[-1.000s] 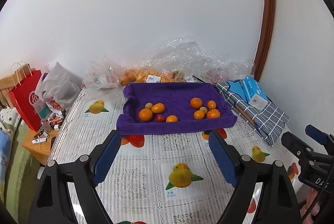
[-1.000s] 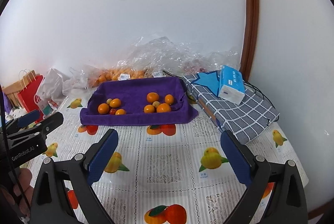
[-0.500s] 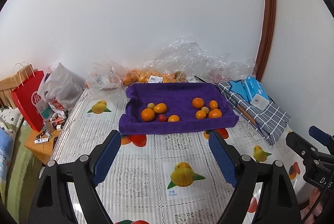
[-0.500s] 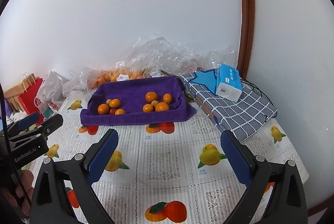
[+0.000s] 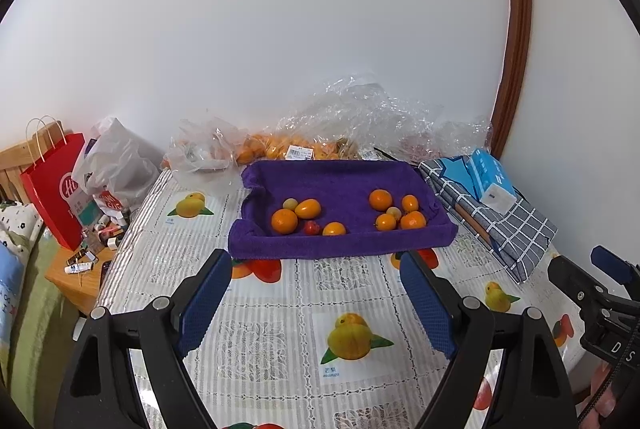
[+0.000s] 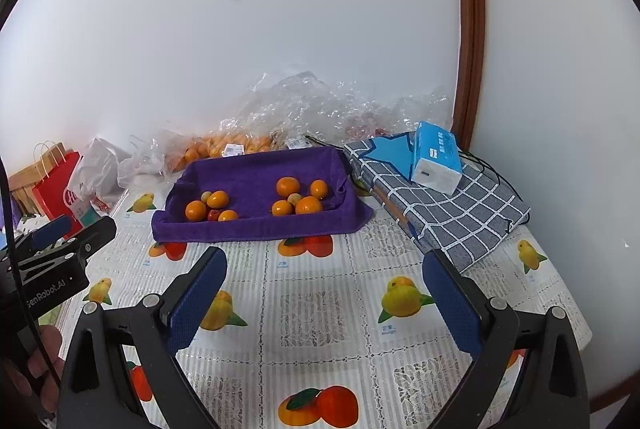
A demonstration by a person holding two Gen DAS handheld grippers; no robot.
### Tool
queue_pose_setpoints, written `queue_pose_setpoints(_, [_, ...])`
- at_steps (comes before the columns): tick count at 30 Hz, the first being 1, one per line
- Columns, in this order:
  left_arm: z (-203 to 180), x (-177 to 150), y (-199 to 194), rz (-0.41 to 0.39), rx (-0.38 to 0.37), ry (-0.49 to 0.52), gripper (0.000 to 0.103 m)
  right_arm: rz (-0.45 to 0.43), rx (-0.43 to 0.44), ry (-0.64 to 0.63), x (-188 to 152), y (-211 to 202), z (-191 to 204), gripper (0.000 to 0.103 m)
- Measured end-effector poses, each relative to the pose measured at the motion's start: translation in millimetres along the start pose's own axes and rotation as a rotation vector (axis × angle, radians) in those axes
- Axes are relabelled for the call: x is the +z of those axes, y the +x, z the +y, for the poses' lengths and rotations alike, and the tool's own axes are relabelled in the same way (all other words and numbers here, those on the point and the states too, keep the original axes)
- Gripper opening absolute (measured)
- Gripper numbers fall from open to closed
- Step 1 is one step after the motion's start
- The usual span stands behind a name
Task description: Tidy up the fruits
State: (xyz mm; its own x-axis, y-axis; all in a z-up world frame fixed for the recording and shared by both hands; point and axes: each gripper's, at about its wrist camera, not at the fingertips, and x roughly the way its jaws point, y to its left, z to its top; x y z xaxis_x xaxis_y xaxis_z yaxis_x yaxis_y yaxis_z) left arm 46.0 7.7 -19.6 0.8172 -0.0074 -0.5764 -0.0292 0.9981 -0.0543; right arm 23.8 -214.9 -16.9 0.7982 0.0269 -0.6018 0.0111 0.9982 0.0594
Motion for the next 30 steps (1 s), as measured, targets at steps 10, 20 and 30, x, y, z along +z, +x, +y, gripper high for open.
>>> queue_pose_setpoints(10, [-1.8,-2.3,0.7,0.003,0.003,0.009,0.085,-0.001,0.001,0.001,-1.3,-1.2,-0.6,0.097])
queue_pose_setpoints(20, [-2.0,1.1,-0.8,-0.004,-0.007,0.01,0.085,-0.005,-0.002,0.005,-0.3,-2.5,-1.3,0.097])
queue_pose_setpoints(30, [-3.4,1.2,-3.7,-0.007,-0.001,0.014,0.085,-0.005,-0.001,0.009,1.4,-2.0,-0.6,0.097])
